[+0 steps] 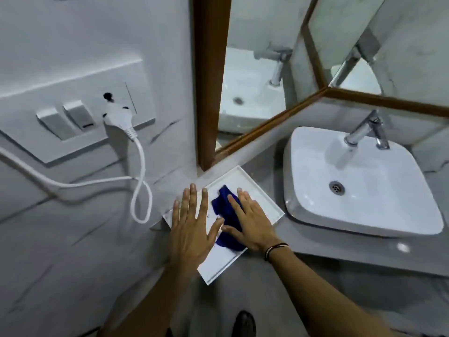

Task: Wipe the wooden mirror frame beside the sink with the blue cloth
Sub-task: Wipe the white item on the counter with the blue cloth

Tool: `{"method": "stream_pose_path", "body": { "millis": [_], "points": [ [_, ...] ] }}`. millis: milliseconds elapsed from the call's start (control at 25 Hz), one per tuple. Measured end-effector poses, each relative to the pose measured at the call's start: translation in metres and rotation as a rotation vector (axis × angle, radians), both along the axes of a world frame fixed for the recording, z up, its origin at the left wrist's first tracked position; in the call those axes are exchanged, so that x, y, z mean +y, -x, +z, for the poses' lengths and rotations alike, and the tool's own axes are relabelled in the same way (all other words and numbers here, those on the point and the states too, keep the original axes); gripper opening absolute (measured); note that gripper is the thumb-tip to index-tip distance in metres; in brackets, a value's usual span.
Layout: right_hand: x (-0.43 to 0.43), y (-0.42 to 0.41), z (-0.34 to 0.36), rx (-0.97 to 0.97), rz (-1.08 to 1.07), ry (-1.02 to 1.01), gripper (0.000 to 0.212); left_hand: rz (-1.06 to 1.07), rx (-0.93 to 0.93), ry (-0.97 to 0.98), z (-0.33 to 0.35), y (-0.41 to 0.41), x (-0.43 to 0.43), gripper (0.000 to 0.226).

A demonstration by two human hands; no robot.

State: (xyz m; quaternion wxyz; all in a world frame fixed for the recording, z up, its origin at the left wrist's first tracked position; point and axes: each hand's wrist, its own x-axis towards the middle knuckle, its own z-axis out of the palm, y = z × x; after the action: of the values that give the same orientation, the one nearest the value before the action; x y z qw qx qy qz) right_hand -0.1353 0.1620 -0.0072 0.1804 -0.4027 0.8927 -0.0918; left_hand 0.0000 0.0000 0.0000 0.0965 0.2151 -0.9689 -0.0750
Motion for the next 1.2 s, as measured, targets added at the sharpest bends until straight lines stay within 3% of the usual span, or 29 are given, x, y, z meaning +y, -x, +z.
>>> {"method": "stream_pose_path", "body": {
  "millis": [200,440,560,720,840,1040,1200],
  "points": [
    [-0.016,0.011,-0.091,0.078,0.031,-0.127,0.077,0.012,-0.049,-0.023,-0.096,-0.01,-0.005,0.093],
    [-0.027,0.013,-0.121,0.343,0.001,-0.037,0.056,0.009,-0.036,-0.006,-0.131,-0.007,-0.004,0.094],
    [-0.025,0.015,-0.111,0.419,0.036,0.018,0.058,0.012,0.031,0.035,-0.108,0.005,-0.006,0.092],
    [-0.029,0.01,-0.077,0.478,-0.018,0.184,0.076,0.026,0.08,0.159,-0.072,0.026,-0.018,0.093],
    [-0.03,0.012,-0.04,0.539,-0.091,0.333,0.087,0.015,0.218,0.223,-0.036,0.044,-0.02,0.092],
    [-0.038,0.025,0.03,0.652,-0.153,0.613,0.061,0.072,0.449,0.323,0.057,0.09,-0.04,0.074],
    [-0.046,0.046,0.096,0.701,-0.199,0.707,0.057,0.046,0.568,0.37,0.133,0.113,-0.056,0.064]
  ]
}}
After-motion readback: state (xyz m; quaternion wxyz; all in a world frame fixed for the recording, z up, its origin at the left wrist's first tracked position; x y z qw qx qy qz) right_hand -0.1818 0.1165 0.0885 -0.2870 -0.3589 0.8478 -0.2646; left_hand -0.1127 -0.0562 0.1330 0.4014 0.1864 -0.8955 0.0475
